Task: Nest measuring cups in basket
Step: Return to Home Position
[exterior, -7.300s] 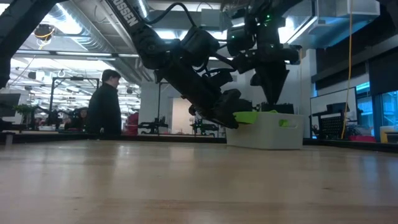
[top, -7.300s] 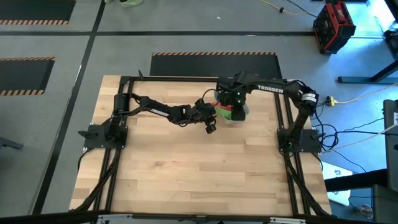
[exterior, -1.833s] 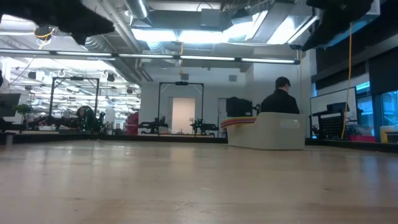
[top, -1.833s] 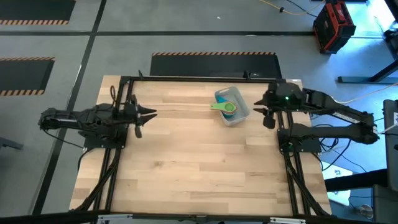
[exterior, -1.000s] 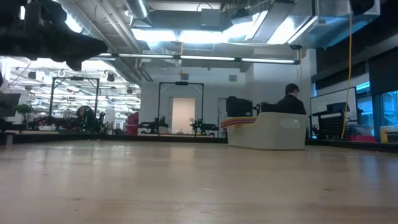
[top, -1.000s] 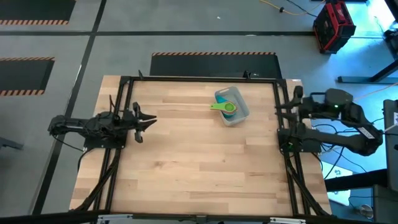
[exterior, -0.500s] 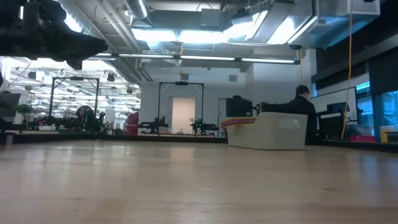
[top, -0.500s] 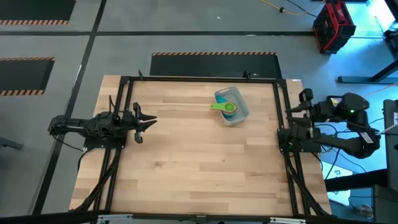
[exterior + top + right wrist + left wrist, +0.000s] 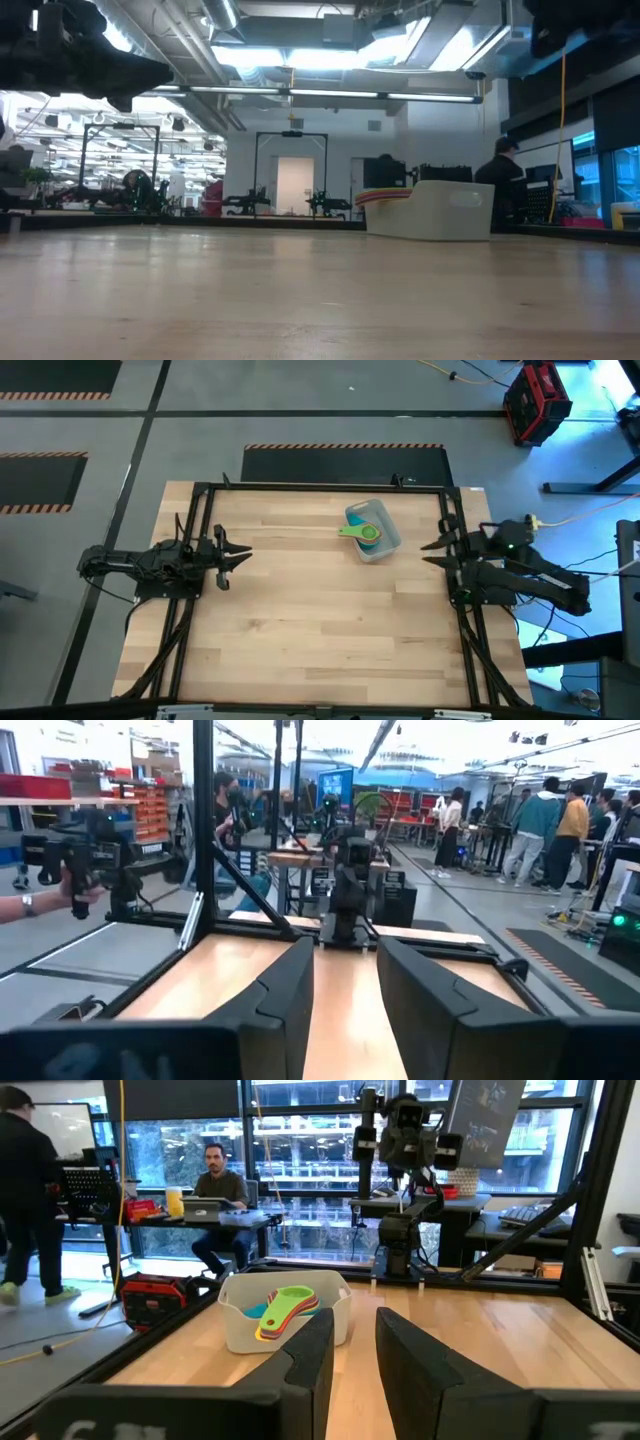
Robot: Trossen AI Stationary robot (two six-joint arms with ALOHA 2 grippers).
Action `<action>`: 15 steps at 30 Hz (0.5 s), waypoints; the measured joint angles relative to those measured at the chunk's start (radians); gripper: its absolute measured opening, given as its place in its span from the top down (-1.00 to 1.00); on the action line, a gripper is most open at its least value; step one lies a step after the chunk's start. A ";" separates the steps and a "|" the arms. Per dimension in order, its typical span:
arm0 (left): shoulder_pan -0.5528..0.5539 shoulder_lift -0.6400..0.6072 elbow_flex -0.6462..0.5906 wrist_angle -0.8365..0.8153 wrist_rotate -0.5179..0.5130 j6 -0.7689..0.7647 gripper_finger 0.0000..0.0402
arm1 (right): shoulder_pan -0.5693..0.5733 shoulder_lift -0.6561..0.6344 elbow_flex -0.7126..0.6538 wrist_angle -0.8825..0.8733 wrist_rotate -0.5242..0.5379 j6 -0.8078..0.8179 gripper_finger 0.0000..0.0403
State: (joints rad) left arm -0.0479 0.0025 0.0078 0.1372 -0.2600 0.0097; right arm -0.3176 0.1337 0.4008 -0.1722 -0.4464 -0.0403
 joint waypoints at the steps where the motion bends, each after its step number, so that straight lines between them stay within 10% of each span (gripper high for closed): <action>1: 0.000 0.000 0.000 0.000 0.000 0.000 0.65 | 0.000 0.000 -0.023 0.030 0.000 0.010 0.41; 15: 0.000 0.000 0.000 0.000 0.000 0.000 0.65 | 0.000 0.000 -0.211 0.279 -0.002 0.040 0.41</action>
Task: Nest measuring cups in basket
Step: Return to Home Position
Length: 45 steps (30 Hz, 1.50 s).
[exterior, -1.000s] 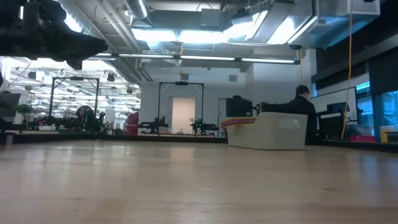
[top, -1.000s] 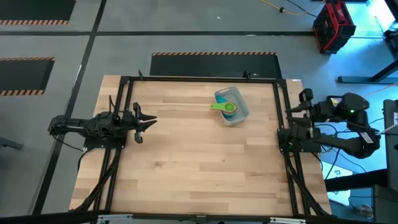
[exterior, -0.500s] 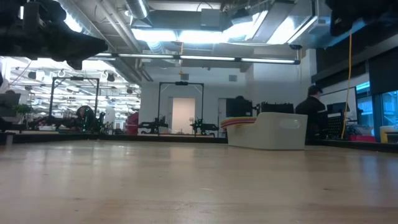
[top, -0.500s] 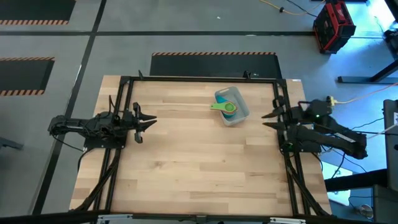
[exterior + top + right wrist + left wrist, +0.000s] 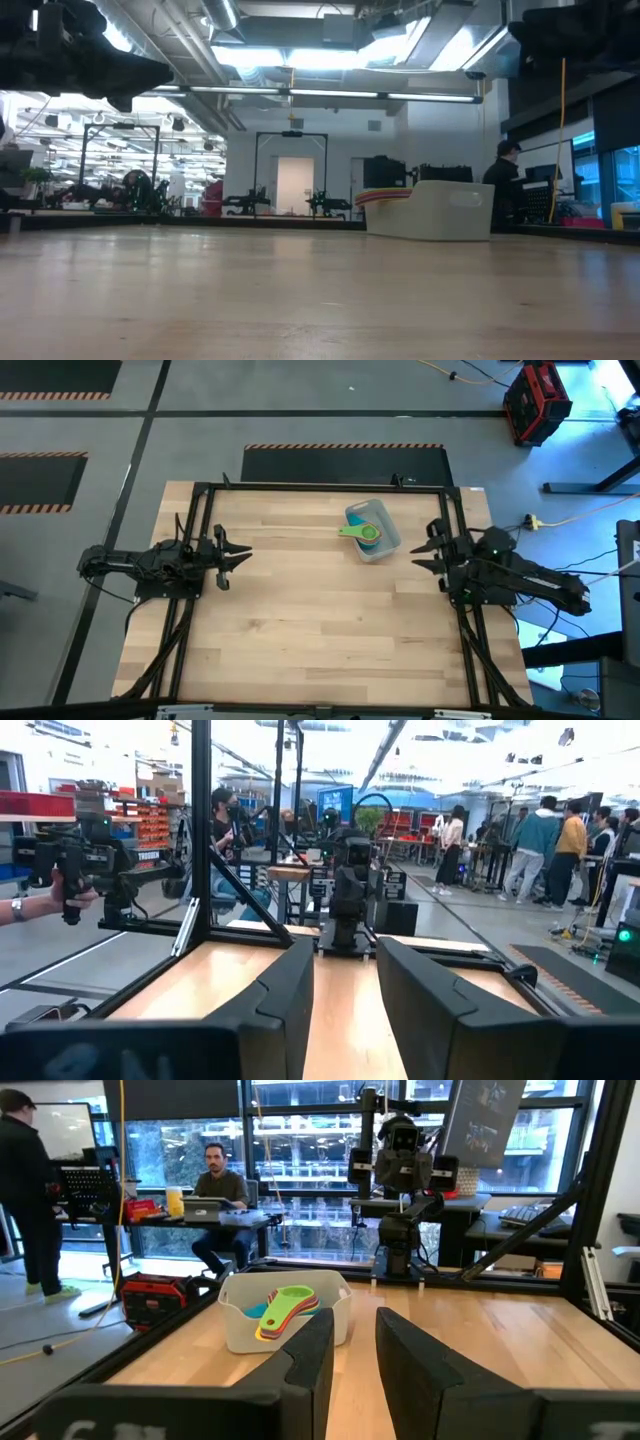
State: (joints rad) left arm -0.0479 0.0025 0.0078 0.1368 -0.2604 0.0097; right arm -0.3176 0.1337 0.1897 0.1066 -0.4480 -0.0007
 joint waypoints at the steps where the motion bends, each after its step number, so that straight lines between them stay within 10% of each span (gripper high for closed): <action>1: 0.000 0.000 0.000 0.000 0.000 0.000 0.65 | 0.000 0.000 -0.012 0.019 0.000 0.000 0.41; 29: 0.000 0.000 0.000 -0.001 -0.001 0.000 0.65 | 0.000 0.001 -0.183 0.095 0.015 -0.003 0.41; 45: 0.000 0.000 0.000 0.000 -0.002 0.000 0.65 | 0.000 0.001 -0.183 -0.080 0.422 -0.032 0.41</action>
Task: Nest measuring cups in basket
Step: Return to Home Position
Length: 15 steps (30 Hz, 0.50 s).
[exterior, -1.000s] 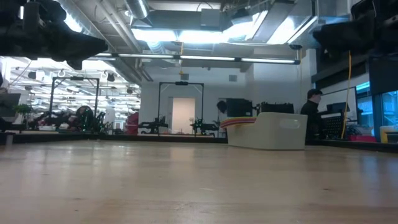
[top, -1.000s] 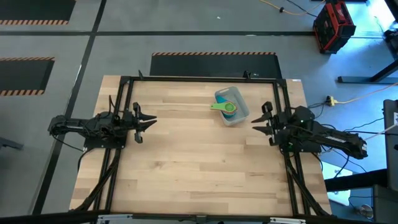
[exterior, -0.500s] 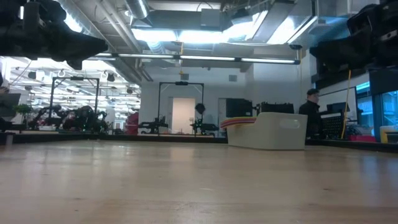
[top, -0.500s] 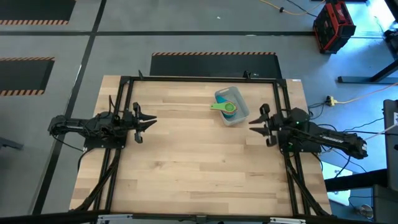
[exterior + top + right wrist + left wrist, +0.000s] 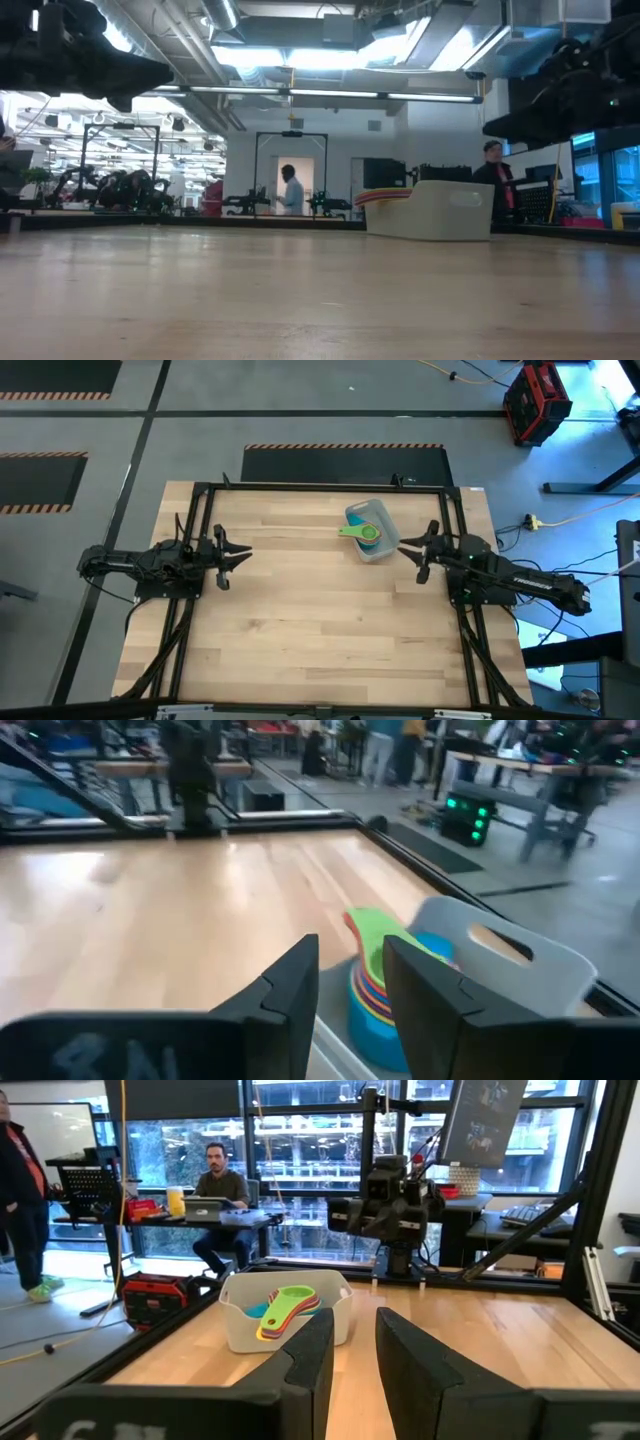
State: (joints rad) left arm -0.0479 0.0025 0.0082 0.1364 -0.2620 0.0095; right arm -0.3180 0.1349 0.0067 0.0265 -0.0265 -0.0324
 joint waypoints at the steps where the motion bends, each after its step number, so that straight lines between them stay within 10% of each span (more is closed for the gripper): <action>1: 0.000 0.000 0.000 0.000 -0.003 0.000 0.65 | 0.000 0.000 0.000 -0.007 0.012 -0.002 0.41; 15: 0.000 0.000 0.000 -0.069 -0.058 0.001 0.65 | 0.000 0.000 0.000 -0.003 0.017 0.020 0.41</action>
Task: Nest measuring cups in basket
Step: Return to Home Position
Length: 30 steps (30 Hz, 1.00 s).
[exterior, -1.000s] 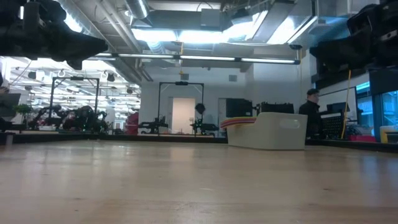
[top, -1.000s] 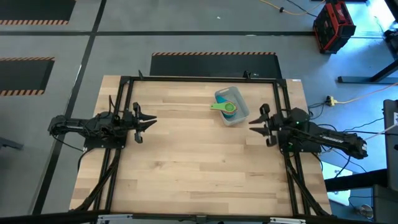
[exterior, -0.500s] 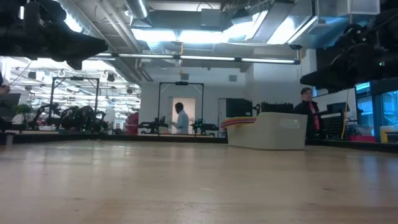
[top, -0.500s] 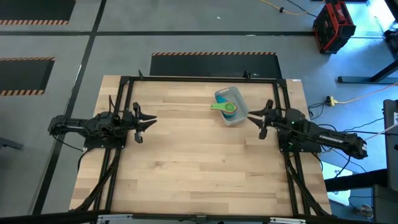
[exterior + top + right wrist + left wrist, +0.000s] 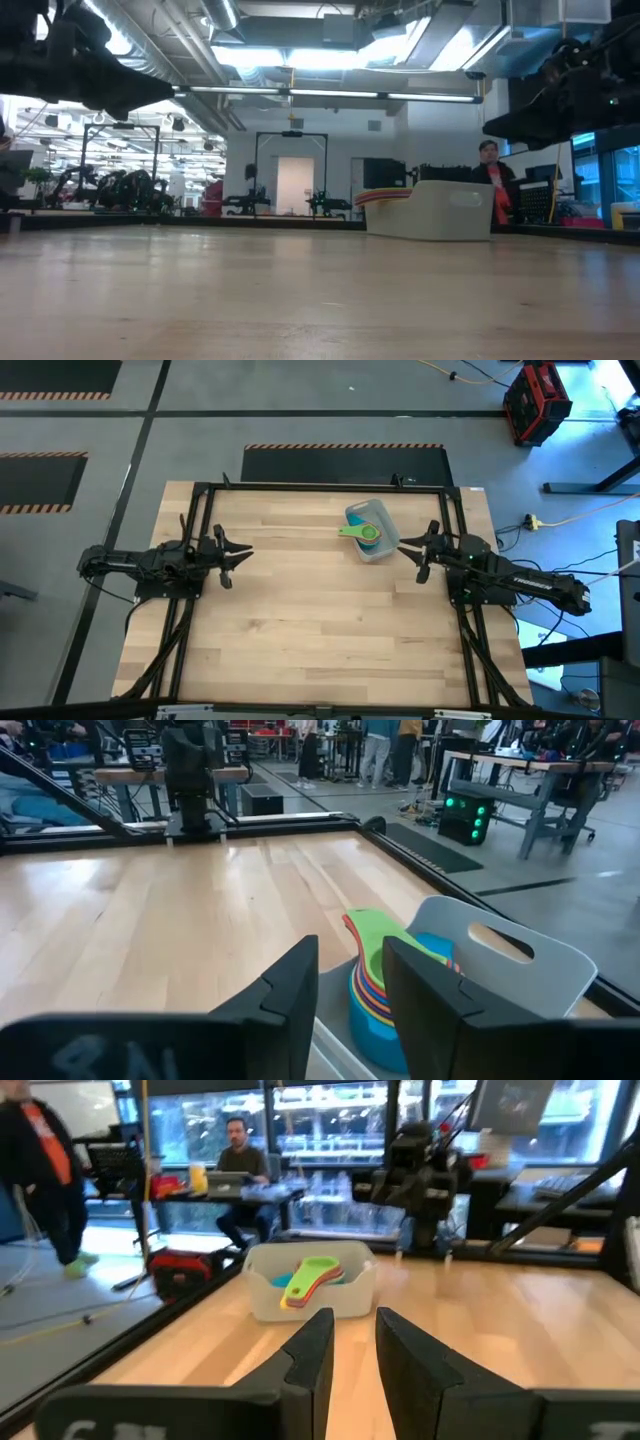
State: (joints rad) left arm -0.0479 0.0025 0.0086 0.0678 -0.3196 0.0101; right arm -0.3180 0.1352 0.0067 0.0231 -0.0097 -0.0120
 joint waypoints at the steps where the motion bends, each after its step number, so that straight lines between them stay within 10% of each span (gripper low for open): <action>1: 0.000 0.001 0.001 -0.011 -0.010 0.000 0.65 | 0.000 0.000 0.000 0.000 0.000 0.000 0.41; 30: 0.000 0.006 0.001 -0.010 -0.009 0.000 0.65 | 0.000 0.000 0.001 0.000 -0.001 0.007 0.41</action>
State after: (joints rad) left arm -0.0482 0.0082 0.0093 0.0578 -0.3290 0.0105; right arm -0.3180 0.1349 0.0074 0.0235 -0.0106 -0.0051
